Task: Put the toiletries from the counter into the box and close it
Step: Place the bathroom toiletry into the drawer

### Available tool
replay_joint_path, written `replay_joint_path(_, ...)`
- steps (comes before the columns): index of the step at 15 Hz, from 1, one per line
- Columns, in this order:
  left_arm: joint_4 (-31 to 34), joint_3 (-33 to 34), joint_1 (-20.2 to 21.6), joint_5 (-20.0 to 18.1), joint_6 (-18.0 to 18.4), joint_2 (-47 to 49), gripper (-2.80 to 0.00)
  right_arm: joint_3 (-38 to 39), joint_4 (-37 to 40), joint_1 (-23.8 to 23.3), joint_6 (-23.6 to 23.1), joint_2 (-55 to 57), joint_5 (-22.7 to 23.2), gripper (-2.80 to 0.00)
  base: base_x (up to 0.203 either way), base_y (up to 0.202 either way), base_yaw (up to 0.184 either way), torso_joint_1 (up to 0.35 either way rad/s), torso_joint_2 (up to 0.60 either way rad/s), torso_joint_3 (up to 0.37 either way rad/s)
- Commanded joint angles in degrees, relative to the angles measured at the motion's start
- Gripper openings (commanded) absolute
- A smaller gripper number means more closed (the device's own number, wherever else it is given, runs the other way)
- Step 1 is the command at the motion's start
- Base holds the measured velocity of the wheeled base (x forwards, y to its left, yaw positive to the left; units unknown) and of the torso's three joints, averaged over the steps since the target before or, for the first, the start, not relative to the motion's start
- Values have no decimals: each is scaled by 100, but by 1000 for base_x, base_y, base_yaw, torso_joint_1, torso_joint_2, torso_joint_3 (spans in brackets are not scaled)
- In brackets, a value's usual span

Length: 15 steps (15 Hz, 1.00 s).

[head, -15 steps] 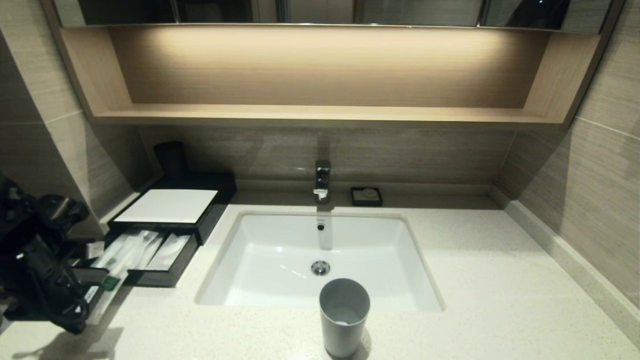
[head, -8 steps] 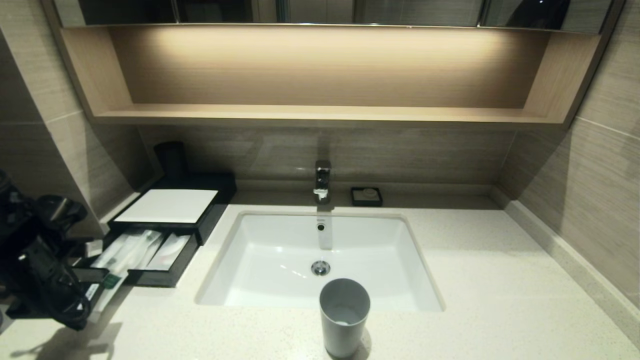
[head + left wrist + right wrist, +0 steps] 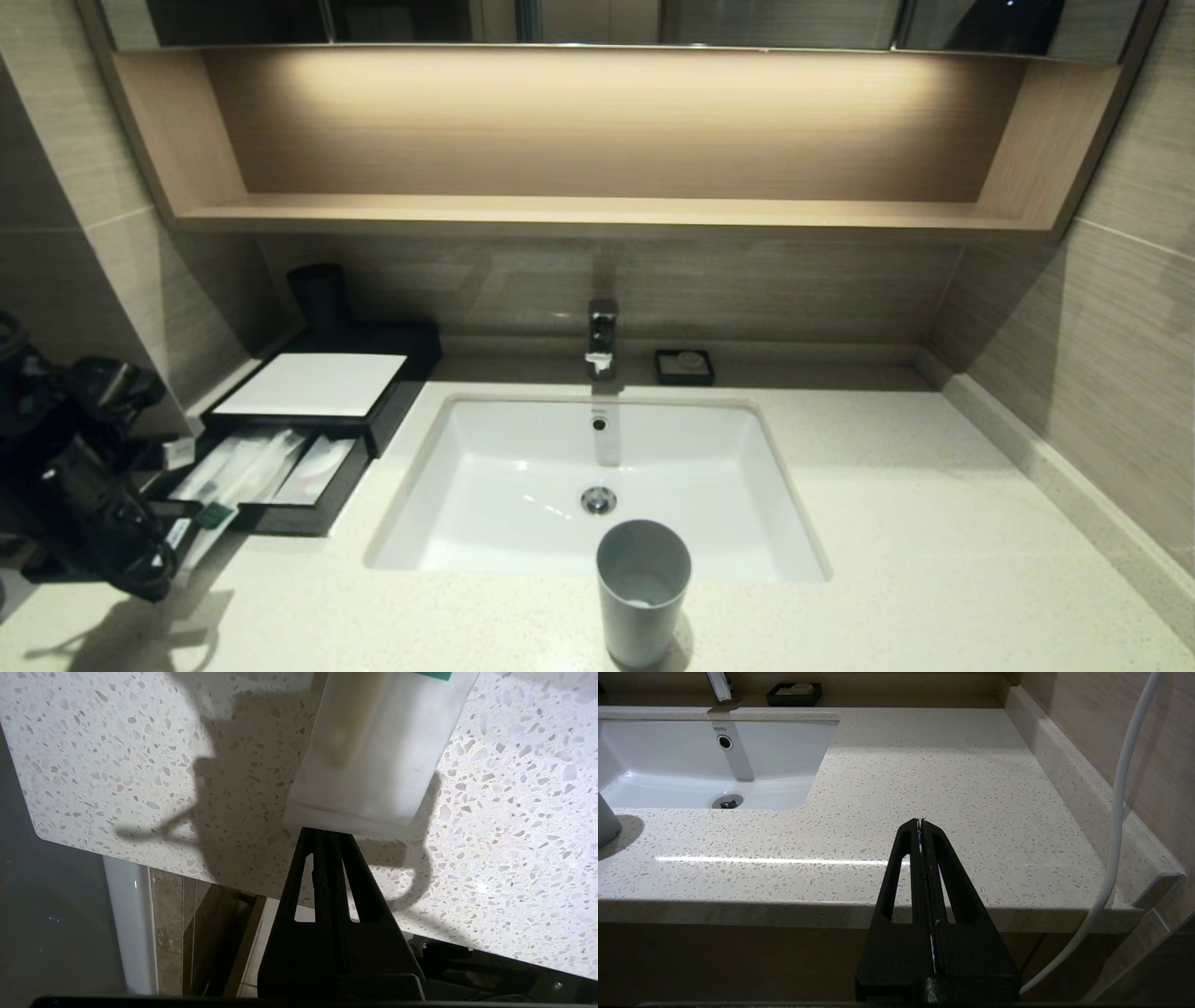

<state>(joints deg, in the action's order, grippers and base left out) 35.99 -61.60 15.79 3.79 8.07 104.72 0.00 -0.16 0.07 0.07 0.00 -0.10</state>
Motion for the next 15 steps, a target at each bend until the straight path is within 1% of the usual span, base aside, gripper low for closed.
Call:
replay_joint_path(1, -41, -10, -23, -10, 1, -48, -280, 9, -2, 1, 1, -9, 1, -280, 0, 0, 0, 0, 0, 0)
replay_joint_path(4, -206, -1, -23, -10, -8, -13, -280, 9, -2, 1, 1, -9, 1, -280, 0, 0, 0, 0, 0, 0)
replay_joint_path(11, -365, -98, -112, -19, -43, 22, -280, 9, -2, 1, 1, -2, 1, -280, 0, 0, 0, 0, 0, 0)
replay_joint_path(15, -421, -133, -243, -28, -192, 40, -280, 9, -2, 1, 1, -9, 1, -280, 0, 0, 0, 0, 0, 0)
